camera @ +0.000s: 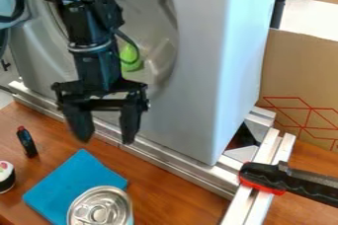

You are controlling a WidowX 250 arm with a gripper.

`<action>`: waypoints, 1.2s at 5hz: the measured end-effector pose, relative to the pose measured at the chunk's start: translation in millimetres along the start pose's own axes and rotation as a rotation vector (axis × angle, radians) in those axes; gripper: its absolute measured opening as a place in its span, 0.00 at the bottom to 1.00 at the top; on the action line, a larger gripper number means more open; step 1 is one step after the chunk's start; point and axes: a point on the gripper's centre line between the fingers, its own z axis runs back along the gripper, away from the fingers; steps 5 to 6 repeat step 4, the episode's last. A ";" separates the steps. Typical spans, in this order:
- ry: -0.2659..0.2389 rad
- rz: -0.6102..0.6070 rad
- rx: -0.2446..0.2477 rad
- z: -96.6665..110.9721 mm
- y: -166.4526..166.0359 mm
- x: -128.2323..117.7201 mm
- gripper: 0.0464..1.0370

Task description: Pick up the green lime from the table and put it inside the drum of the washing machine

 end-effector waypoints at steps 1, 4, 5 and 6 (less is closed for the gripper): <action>0.046 -0.071 0.009 -10.2 -15.2 -17.8 0.96; 0.038 -0.219 0.041 -17.9 -36.9 -23.3 0.96; 0.038 -0.219 0.041 -17.9 -36.9 -23.3 0.96; 0.038 -0.219 0.041 -17.9 -36.9 -23.3 0.96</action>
